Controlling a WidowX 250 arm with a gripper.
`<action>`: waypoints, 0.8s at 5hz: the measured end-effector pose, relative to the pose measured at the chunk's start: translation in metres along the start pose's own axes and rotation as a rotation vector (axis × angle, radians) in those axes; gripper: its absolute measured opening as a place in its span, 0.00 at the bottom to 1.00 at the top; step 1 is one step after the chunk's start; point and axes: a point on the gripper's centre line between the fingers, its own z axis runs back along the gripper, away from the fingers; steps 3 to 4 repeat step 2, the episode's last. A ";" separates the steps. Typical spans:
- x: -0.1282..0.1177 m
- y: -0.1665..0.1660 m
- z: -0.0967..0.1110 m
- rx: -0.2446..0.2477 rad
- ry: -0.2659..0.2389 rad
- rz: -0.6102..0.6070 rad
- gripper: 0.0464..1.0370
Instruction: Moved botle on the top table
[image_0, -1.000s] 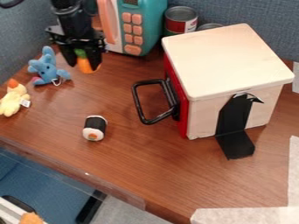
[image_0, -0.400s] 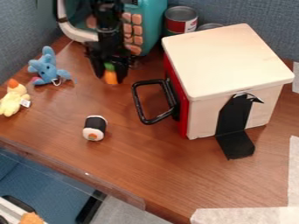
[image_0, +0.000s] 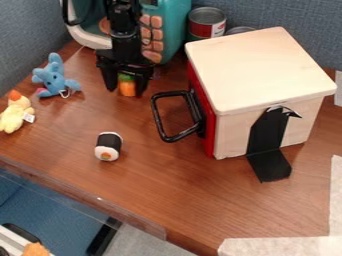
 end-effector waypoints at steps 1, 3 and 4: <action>-0.002 0.013 0.039 -0.014 -0.025 0.021 0.97; -0.003 0.023 0.080 -0.025 -0.094 0.042 0.96; -0.003 0.023 0.080 -0.025 -0.094 0.042 0.96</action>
